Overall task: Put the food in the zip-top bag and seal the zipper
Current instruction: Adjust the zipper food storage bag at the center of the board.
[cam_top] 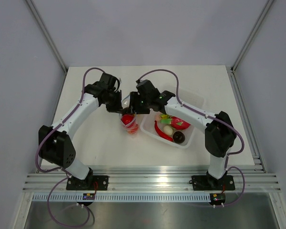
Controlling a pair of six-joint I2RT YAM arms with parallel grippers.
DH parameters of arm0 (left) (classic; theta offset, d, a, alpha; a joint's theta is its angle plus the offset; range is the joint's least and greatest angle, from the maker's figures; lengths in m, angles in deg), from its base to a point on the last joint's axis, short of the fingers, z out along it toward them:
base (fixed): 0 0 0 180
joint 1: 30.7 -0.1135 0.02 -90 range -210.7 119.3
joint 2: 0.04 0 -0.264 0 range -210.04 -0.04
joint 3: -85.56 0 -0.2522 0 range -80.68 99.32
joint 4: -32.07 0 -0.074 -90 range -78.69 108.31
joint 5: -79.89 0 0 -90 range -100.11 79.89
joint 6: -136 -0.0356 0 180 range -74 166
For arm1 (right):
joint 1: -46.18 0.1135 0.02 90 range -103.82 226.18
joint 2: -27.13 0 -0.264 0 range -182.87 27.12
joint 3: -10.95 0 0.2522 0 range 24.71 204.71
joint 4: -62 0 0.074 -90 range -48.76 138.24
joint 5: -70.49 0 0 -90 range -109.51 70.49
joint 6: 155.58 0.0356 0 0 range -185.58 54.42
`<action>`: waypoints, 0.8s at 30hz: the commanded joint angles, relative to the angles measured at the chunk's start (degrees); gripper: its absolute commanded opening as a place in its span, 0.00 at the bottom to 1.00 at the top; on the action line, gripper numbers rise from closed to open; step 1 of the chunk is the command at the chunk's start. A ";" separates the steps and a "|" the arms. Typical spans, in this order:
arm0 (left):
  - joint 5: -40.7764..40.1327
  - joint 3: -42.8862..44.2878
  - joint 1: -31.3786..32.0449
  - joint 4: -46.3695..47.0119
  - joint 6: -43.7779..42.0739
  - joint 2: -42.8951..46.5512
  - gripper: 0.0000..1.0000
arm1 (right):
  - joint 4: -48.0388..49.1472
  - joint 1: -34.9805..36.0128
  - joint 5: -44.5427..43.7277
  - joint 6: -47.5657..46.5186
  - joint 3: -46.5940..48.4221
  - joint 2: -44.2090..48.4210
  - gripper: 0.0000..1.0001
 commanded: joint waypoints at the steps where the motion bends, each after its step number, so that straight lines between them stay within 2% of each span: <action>1: 1.80 1.64 0.24 2.20 0.46 1.69 0.00 | 2.35 0.96 0.87 1.54 -0.43 5.68 0.58; 3: 2.41 1.11 0.24 2.56 0.72 1.60 0.00 | 0.95 1.05 0.43 1.54 -0.35 6.30 0.56; 7: 2.50 0.85 0.24 2.82 0.72 1.78 0.00 | -0.99 1.84 -0.88 1.80 -0.87 6.65 0.45; 8: 2.50 0.93 0.24 2.82 0.72 1.87 0.00 | -1.08 2.01 -1.58 2.07 -1.22 6.82 0.38; 10: 2.41 0.85 0.24 2.65 0.46 2.04 0.00 | -0.90 2.10 -2.03 2.51 -2.45 7.09 0.32; 11: 2.41 0.85 0.24 2.73 0.46 2.04 0.00 | -0.64 2.10 -2.29 2.51 -2.63 7.09 0.24; 17: 3.38 0.49 0.24 3.00 0.46 2.31 0.00 | -1.96 2.19 -2.82 2.25 -1.75 5.51 0.14; 18: 3.73 0.41 0.24 3.00 0.46 2.39 0.00 | -1.61 2.28 -2.82 2.33 -1.84 5.68 0.04; 19: 4.17 0.41 0.24 3.00 0.55 2.31 0.00 | -1.43 2.36 -2.82 2.59 -1.75 5.68 0.01; 24: 6.97 0.40 1.99 4.57 2.12 1.87 0.00 | -0.03 3.07 -2.38 3.65 0.53 4.72 0.00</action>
